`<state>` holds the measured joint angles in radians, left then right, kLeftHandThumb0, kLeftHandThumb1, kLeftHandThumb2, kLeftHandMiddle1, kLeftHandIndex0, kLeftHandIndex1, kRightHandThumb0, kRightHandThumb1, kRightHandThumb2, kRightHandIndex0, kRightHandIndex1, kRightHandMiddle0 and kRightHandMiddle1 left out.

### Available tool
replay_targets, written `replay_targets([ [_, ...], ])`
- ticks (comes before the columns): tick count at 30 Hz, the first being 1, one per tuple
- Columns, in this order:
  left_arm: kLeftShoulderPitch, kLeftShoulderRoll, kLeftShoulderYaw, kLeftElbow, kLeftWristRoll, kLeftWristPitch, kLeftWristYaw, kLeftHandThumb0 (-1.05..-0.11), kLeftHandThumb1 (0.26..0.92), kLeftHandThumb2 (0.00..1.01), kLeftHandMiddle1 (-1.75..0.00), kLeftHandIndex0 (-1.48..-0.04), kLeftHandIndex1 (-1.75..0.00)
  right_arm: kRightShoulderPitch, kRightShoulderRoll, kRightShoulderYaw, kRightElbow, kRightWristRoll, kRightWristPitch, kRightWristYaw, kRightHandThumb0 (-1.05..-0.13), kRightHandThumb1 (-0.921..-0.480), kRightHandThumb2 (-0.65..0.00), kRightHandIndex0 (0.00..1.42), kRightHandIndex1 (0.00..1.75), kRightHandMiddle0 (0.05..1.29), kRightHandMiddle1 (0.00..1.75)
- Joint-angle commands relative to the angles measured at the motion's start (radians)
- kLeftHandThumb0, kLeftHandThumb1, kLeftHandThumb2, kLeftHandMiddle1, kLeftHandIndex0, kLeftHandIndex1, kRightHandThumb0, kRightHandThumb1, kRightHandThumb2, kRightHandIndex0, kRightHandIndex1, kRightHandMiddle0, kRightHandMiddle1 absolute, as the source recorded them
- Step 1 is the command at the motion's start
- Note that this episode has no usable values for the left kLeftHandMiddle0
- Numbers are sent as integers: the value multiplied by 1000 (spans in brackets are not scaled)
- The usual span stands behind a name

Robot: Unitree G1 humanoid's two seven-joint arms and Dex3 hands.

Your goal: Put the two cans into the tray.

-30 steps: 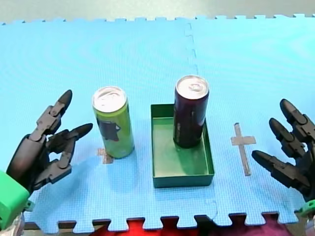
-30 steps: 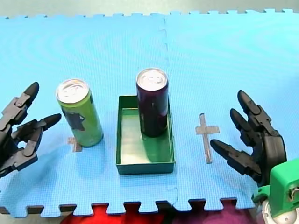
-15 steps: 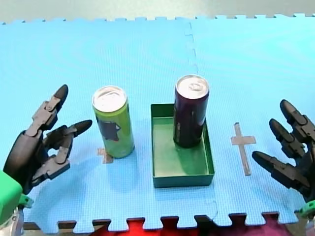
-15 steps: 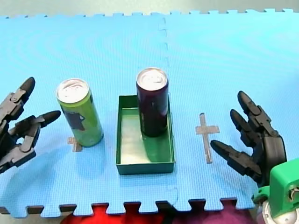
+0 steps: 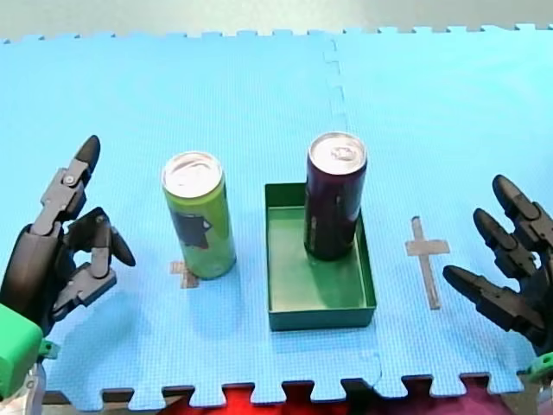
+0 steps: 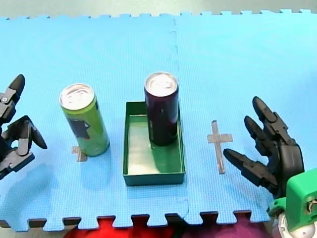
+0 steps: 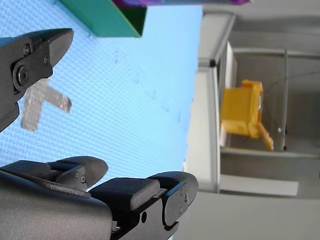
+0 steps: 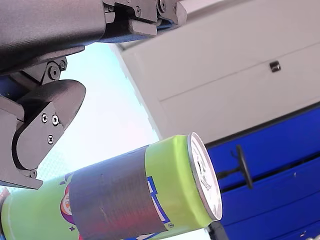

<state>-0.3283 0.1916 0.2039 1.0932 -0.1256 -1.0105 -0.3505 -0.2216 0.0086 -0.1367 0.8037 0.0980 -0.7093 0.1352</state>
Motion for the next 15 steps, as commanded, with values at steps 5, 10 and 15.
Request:
replay_targets([
  [5,-3,12,5,0,-2,-6,-5,-1048,921,964,-1746,-319,-76,1,-5,-3,-2,5,-3,1,-706,-679,0,438,0,384,0],
  [10,4,2,3,-16,32,-15,77,-1048,921,955,-1746,-462,-114,2,-4,-3,-6,7,-1,3,-704,-679,0,437,0,383,0],
  [15,12,3,-13,-31,101,-8,190,-1048,921,950,-1746,-503,-102,3,-6,-4,-8,8,-1,5,-702,-679,0,435,0,379,0],
])
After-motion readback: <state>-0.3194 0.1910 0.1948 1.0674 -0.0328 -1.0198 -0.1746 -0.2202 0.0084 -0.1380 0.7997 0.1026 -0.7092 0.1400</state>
